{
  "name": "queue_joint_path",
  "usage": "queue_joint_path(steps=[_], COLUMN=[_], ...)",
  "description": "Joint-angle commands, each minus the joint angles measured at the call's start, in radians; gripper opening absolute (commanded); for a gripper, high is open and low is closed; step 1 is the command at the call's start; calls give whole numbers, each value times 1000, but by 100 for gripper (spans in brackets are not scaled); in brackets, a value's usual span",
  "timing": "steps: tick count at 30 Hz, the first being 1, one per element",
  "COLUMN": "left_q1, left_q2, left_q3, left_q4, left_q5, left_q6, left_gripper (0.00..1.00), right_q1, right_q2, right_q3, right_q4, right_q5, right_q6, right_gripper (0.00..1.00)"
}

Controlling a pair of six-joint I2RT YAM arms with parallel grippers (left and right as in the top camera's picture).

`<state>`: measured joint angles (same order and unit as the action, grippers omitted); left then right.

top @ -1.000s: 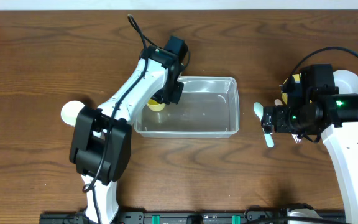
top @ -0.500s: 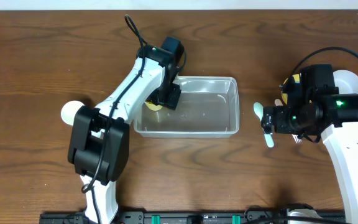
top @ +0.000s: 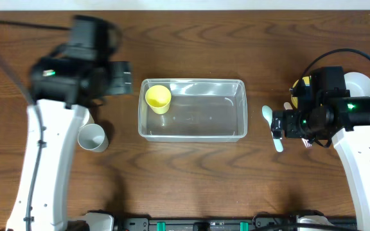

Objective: Pack container
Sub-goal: 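Carry the yellow cup into the container and release it, then return the left gripper to the white cup and grasp it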

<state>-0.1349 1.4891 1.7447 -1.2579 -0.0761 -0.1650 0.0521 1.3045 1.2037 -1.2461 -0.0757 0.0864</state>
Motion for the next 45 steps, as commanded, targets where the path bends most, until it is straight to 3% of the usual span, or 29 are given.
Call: queue_joint_path(steps=[1, 5, 9, 18, 26, 29, 34, 37, 45], left_q1=[136, 266, 307, 316, 316, 316, 316, 316, 316], left_q2=[45, 117, 217, 446, 532, 538, 538, 538, 538], left_q3=[-31, -92, -121, -122, -122, -123, -123, -123, -128], left_q4=[-13, 20, 30, 32, 32, 33, 33, 33, 52], left_q5=[-9, 42, 42, 66, 69, 68, 68, 68, 67], left_q6=[-37, -37, -40, -40, -40, -40, -40, -40, -39], left_gripper=[78, 77, 77, 76, 71, 59, 28, 23, 23], right_q1=[10, 10, 10, 10, 10, 10, 10, 10, 10], right_q2=[3, 3, 3, 3, 3, 3, 3, 3, 3], right_q3=[18, 18, 18, 18, 18, 18, 18, 18, 18], right_q4=[-3, -3, -2, -3, -5, -3, -9, -15, -18], right_q5=[8, 8, 8, 8, 8, 8, 8, 8, 8], right_q6=[-17, -17, -17, -17, -17, -17, -17, -17, -16], right_gripper=[99, 99, 99, 99, 99, 99, 99, 99, 99])
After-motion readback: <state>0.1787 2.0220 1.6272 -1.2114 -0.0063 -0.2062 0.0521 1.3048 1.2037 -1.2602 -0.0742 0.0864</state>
